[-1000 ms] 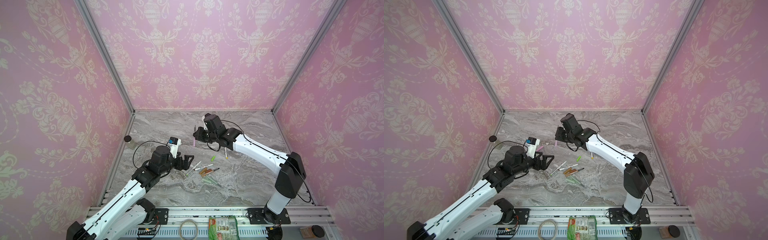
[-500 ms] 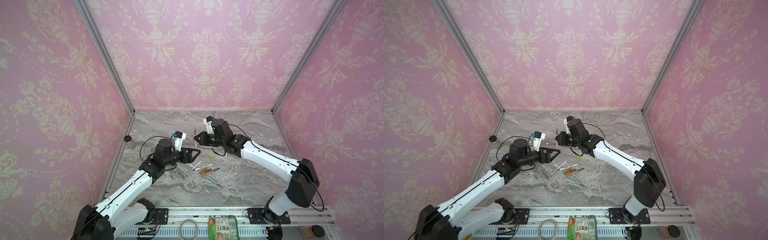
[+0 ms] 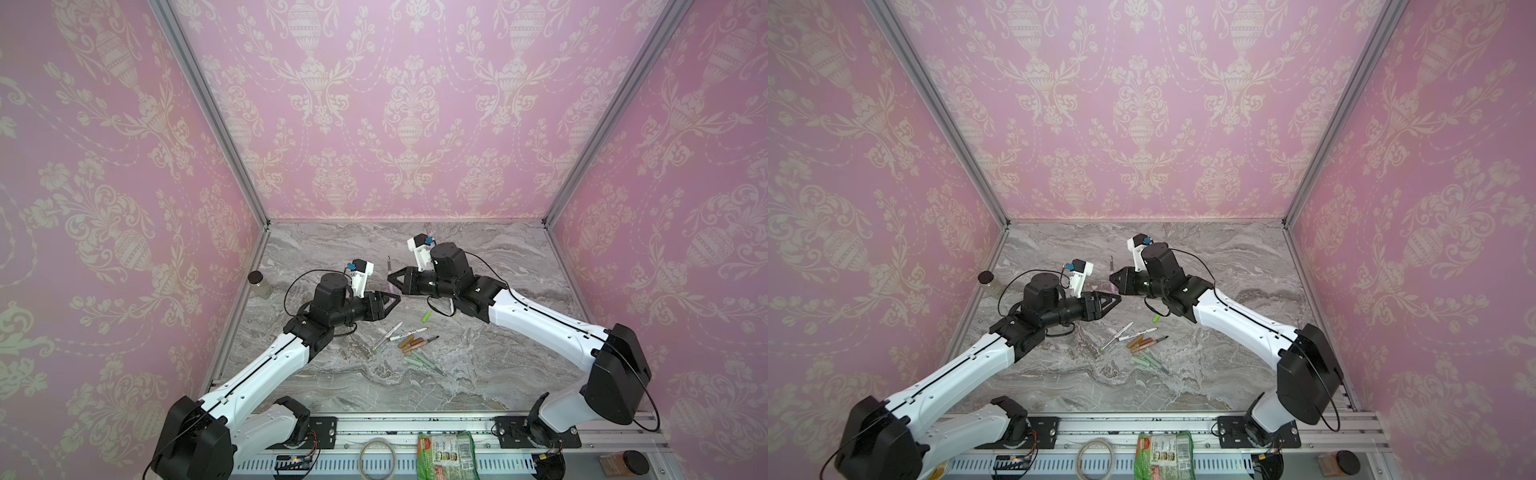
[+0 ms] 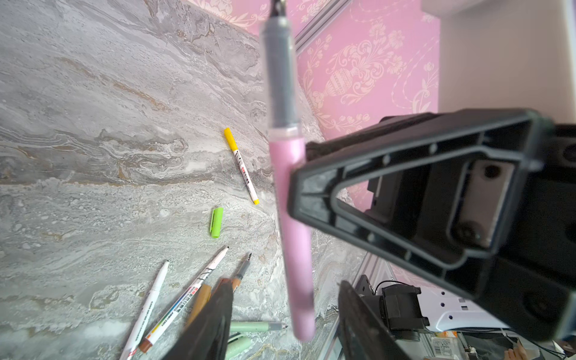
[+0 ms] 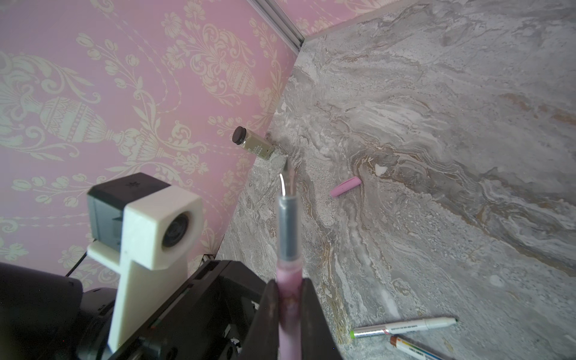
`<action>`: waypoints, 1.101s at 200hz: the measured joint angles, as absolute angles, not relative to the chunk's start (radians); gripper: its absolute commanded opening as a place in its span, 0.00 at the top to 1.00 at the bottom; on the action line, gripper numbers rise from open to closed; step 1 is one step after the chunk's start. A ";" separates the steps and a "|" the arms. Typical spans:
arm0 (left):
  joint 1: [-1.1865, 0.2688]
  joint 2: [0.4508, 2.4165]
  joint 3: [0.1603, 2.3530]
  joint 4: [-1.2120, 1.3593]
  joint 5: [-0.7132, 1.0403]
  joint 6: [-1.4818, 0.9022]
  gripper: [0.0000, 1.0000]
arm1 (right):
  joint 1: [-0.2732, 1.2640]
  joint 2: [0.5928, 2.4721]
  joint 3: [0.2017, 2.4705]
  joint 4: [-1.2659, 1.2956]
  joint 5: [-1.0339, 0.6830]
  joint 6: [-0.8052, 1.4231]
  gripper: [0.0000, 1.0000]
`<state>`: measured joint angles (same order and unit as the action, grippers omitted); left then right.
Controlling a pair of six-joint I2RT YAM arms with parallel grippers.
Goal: Insert the pens into the pen caps
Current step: 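Bring the pink pen to the left gripper and close it on the pen, then hold the pink pen with the left gripper while the right reaches the pink cap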
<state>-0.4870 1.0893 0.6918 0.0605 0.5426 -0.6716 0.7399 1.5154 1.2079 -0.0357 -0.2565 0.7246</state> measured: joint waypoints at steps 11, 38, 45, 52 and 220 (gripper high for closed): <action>-0.487 1.089 0.692 0.060 0.543 -0.672 0.50 | 0.740 1.509 1.205 -0.027 -0.258 0.721 0.99; -0.487 1.090 0.692 0.064 0.543 -0.675 0.53 | 0.740 1.506 1.199 -0.007 -0.270 0.714 1.00; -0.487 1.092 0.692 0.065 0.543 -0.676 0.54 | 0.740 1.506 1.198 -0.006 -0.274 0.713 1.00; -0.487 1.093 0.692 0.065 0.543 -0.676 0.55 | 0.741 1.507 1.198 -0.005 -0.274 0.710 1.00; -0.485 1.100 0.693 0.109 0.528 -0.728 0.93 | 0.765 1.519 1.166 0.037 -0.273 0.705 1.00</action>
